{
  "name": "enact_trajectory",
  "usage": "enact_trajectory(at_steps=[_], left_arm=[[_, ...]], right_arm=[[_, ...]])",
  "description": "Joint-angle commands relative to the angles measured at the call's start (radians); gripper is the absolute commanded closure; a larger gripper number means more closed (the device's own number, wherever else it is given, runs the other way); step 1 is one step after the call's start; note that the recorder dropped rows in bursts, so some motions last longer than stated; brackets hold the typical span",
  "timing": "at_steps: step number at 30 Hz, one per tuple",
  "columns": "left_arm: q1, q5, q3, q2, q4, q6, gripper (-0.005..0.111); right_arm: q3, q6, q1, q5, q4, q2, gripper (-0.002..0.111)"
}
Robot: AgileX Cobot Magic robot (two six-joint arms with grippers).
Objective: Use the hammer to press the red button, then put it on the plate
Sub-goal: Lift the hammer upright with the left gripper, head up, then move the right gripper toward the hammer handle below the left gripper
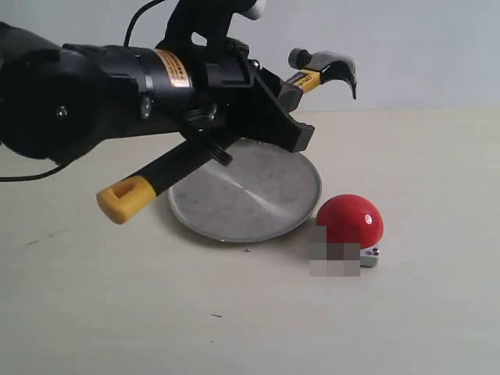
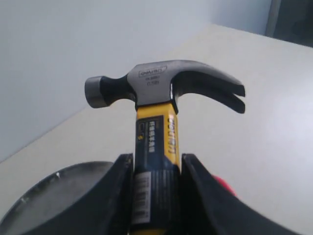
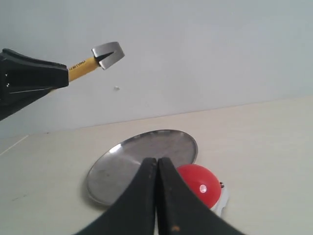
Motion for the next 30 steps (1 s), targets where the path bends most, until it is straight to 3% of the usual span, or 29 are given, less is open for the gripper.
enact_trajectory(at_steps=[1,4,8,10,14,17,21,24,28,30], left_arm=[[-0.005,-0.257,0.041,-0.021,-0.03,-0.035,0.107],[-0.005,-0.355,0.076,-0.021,-0.052,-0.035,0.107],[-0.005,-0.51,0.123,-0.021,-0.069,-0.057,0.107],[-0.009,-0.557,0.132,-0.021,-0.069,-0.073,0.107],[-0.059,-0.686,0.132,-0.021,-0.104,-0.076,0.107],[-0.085,-0.725,0.132,-0.019,-0.16,-0.069,0.107],[-0.124,-0.751,0.13,-0.019,-0.368,0.033,0.107],[-0.133,-0.787,0.13,-0.017,-0.437,0.053,0.107],[-0.133,-0.83,0.129,-0.017,-0.446,0.053,0.107],[-0.133,-0.823,0.127,-0.017,-0.446,0.053,0.107]], right_arm=[[0.004,0.003,0.002,-0.012,0.007,0.004,0.108],[0.004,0.077,0.002,-0.049,0.08,0.004,0.108],[0.004,0.179,0.002,0.046,0.12,0.004,0.108],[0.004,0.181,0.002,0.043,0.234,0.004,0.101],[0.004,0.149,0.002,0.015,0.382,0.004,0.074],[-0.018,0.152,0.002,0.026,0.39,0.004,0.066],[-0.109,0.095,0.002,0.107,0.406,0.007,0.064],[-0.149,0.069,0.002,0.166,0.406,0.039,0.061],[-0.167,0.021,0.002,0.179,0.438,0.146,0.049],[-0.171,-0.103,0.002,0.188,0.537,0.22,0.048]])
